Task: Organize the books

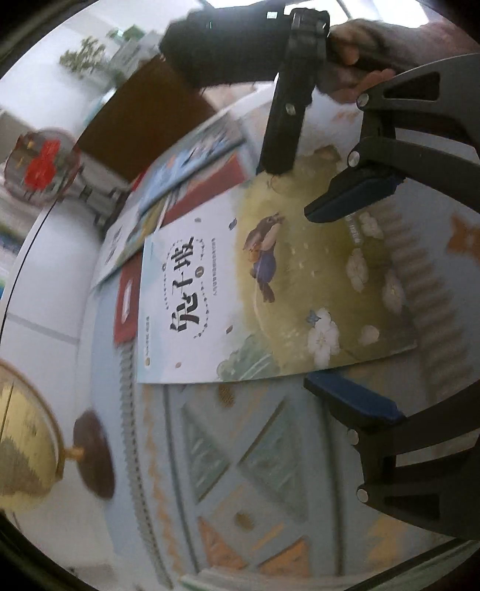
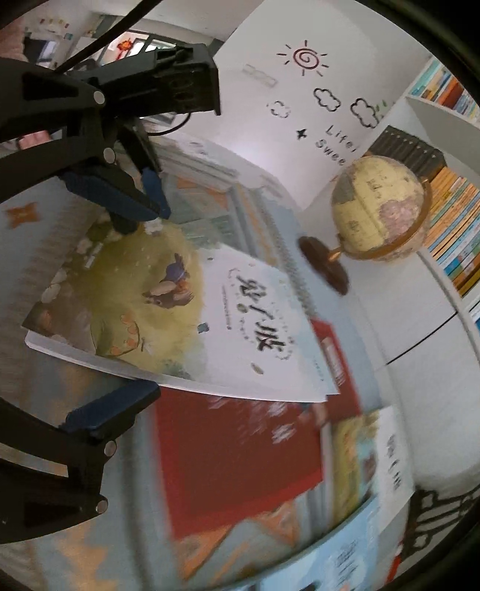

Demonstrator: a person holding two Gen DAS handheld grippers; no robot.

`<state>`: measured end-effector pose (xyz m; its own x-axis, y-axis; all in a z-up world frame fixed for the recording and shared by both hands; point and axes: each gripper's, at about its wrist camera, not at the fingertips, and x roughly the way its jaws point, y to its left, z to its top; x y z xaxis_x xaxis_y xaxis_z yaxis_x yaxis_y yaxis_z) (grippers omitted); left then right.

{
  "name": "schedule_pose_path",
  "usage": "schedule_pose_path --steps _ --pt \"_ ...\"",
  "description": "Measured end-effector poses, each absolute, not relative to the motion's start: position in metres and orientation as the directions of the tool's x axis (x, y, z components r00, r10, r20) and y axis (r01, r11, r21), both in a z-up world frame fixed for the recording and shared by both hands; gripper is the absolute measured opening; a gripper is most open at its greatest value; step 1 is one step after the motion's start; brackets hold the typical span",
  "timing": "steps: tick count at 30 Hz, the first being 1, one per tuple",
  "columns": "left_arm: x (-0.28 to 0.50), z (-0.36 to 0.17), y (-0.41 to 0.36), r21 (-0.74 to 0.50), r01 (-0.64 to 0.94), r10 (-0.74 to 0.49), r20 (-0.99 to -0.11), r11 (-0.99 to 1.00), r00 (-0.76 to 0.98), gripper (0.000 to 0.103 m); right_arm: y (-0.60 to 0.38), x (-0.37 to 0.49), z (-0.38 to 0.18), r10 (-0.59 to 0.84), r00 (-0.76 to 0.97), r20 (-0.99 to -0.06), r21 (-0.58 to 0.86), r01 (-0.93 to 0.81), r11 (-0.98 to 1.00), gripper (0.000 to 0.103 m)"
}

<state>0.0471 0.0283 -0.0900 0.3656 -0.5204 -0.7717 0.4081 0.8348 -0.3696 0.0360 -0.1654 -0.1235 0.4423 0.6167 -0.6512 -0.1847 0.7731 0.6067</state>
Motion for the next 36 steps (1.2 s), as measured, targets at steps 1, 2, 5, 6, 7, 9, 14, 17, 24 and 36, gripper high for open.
schedule_pose_path --steps 1,2,5,6,7,9,14,17,24,36 --pt "0.040 -0.089 0.022 -0.378 0.442 -0.540 -0.773 0.813 0.332 0.080 -0.170 0.027 -0.123 0.611 0.451 -0.651 0.596 -0.195 0.779 0.088" --pt "0.034 -0.087 0.017 -0.391 0.474 -0.563 -0.768 0.789 0.305 0.080 -0.175 0.019 -0.123 0.599 0.453 -0.660 0.580 -0.200 0.790 0.088" --pt "0.026 -0.079 0.012 -0.374 0.521 -0.584 -0.742 0.767 0.329 0.080 -0.191 0.004 -0.124 0.580 0.476 -0.661 0.561 -0.200 0.803 0.087" --pt "0.028 -0.077 0.012 -0.338 0.511 -0.556 -0.745 0.790 0.368 0.080 -0.196 0.003 -0.125 0.579 0.493 -0.650 0.566 -0.194 0.801 0.086" --pt "0.033 -0.077 0.011 -0.298 0.489 -0.516 -0.754 0.820 0.406 0.080 -0.198 0.005 -0.125 0.580 0.505 -0.639 0.573 -0.192 0.797 0.086" --pt "0.045 -0.082 0.011 -0.276 0.459 -0.483 -0.765 0.844 0.427 0.080 -0.201 0.010 -0.128 0.558 0.550 -0.621 0.568 -0.175 0.804 0.085" --pt "0.057 -0.094 -0.003 -0.213 0.464 -0.432 -0.788 0.860 0.439 0.079 -0.192 0.019 -0.126 0.504 0.567 -0.651 0.506 -0.171 0.846 0.087" --pt "0.052 -0.093 -0.017 -0.192 0.519 -0.442 -0.795 0.833 0.415 0.081 -0.193 0.024 -0.129 0.586 0.540 -0.604 0.593 -0.187 0.783 0.090" --pt "0.058 -0.092 -0.009 -0.260 0.454 -0.458 -0.790 0.852 0.407 0.080 -0.234 0.018 -0.136 0.750 0.545 -0.374 0.843 -0.138 0.521 0.069" --pt "0.057 -0.091 0.003 -0.305 0.407 -0.470 -0.783 0.861 0.406 0.080 -0.223 0.002 -0.147 0.731 0.492 -0.472 0.787 -0.139 0.602 0.053"
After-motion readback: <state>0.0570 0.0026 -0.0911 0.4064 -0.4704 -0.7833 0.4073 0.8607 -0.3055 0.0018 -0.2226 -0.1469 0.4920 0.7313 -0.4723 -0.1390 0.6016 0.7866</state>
